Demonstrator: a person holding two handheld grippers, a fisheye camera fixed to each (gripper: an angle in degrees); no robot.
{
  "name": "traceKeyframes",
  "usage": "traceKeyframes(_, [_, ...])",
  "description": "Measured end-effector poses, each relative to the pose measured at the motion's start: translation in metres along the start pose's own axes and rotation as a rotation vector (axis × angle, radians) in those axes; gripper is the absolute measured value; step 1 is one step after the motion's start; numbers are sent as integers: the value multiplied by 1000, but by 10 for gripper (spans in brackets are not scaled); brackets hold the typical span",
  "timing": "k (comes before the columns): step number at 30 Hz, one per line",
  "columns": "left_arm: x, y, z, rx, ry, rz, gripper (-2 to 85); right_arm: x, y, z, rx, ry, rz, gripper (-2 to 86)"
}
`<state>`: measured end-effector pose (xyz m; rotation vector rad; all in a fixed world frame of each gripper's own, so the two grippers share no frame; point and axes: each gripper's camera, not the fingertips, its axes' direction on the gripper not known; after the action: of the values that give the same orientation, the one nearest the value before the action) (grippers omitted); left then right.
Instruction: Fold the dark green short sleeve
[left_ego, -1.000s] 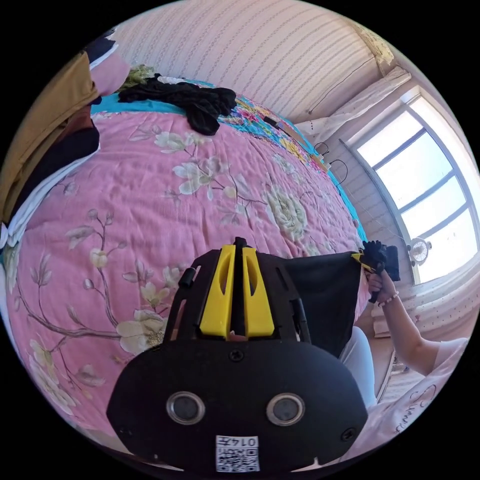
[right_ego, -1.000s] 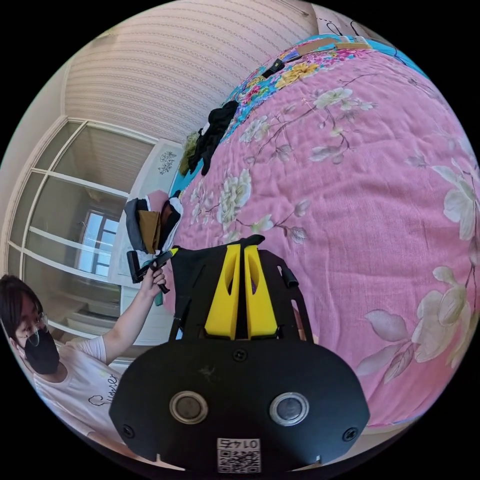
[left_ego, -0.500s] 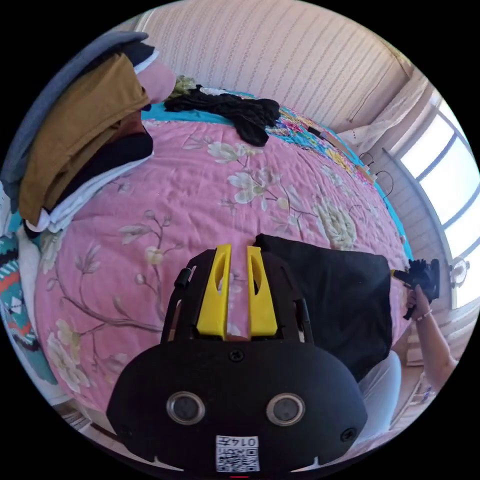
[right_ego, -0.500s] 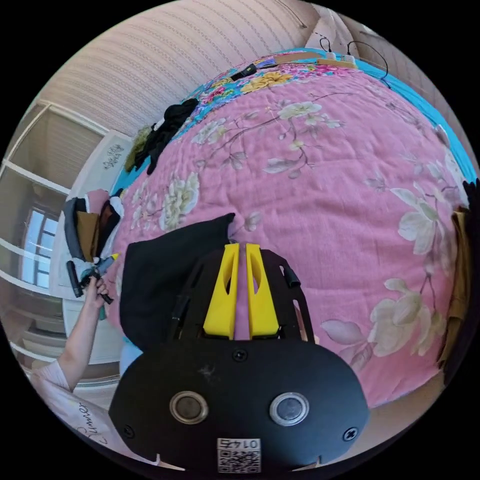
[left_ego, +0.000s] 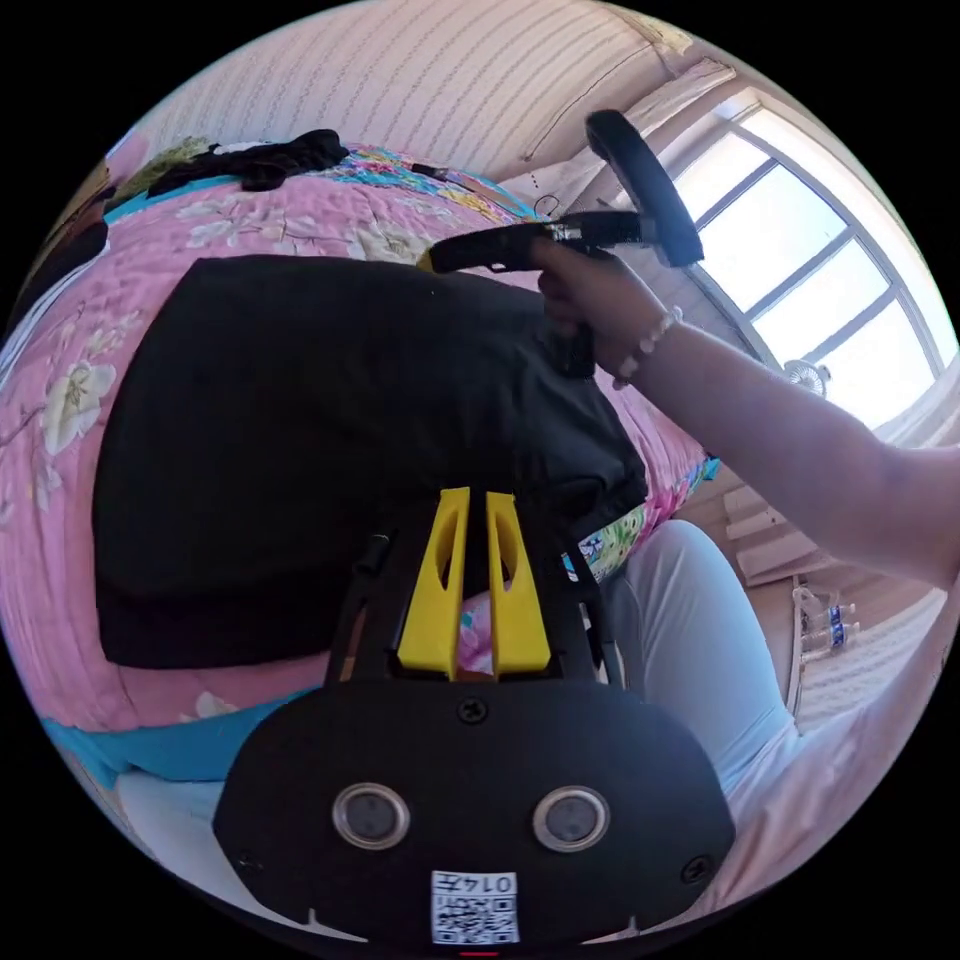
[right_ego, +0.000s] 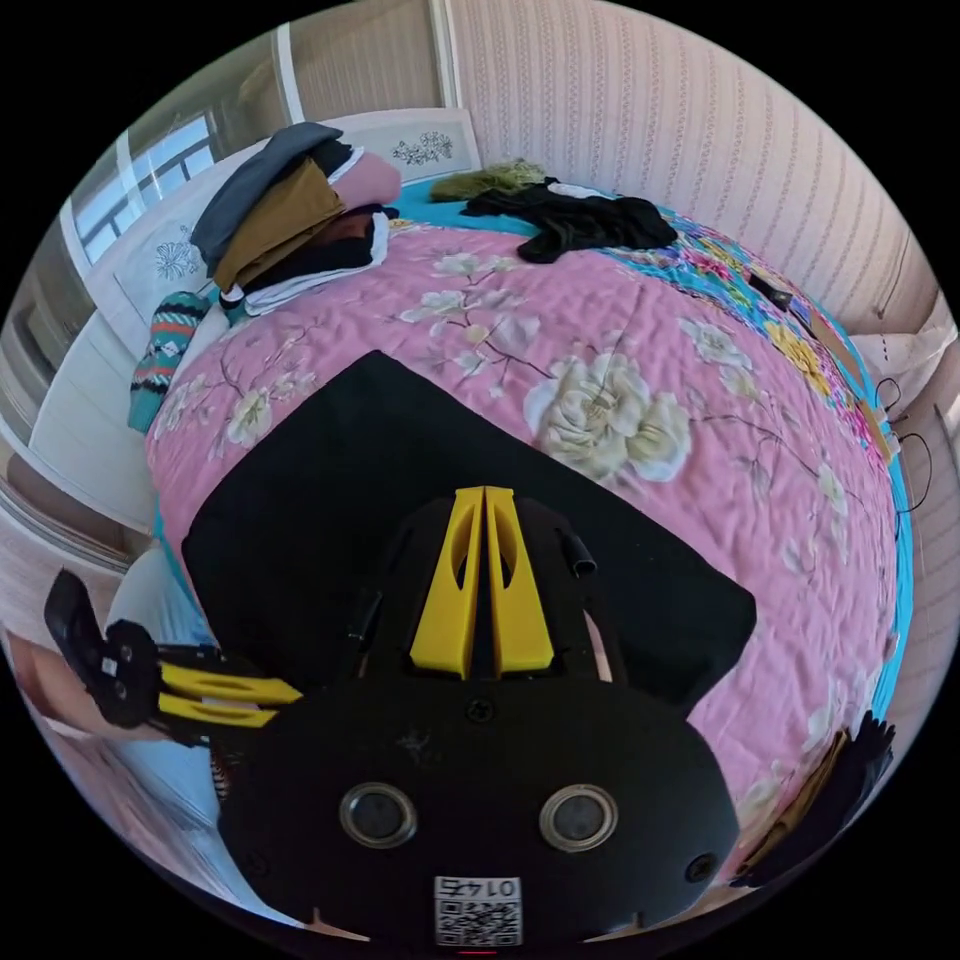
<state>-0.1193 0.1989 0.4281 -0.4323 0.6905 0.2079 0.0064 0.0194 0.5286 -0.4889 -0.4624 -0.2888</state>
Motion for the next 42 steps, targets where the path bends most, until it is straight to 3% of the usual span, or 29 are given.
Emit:
traceKeyframes(2, [6, 11, 6, 29, -5, 12, 0, -2, -9, 41, -160, -11, 43, -5])
traceKeyframes(4, [18, 13, 8, 24, -35, 55, -6, -5, -6, 44, -92, 0, 48, -6])
traceKeyframes(9, [46, 15, -6, 15, -7, 110, -9, -16, -34, 32, -178, 31, -55, -9])
traceKeyframes(13, [63, 27, 12, -46, -90, 185, -10, -2, -61, 53, -201, 82, 30, -9])
traceKeyframes(19, [94, 44, 10, 8, -128, 273, -9, 16, -56, 62, -207, 15, 61, -8])
traceKeyframes(25, [145, 62, -13, 96, -130, 471, 13, 55, 50, -31, 47, -214, 201, -5])
traceKeyframes(33, [196, 47, 25, 91, -64, 561, 123, 90, 233, -80, -32, -81, 470, 53])
traceKeyframes(39, [227, 26, 69, -35, -32, 614, 159, 113, 278, -61, -50, -244, 611, 32])
traceKeyframes(42, [240, 22, 80, -52, -45, 650, 166, 124, 286, -66, 48, -384, 627, 12])
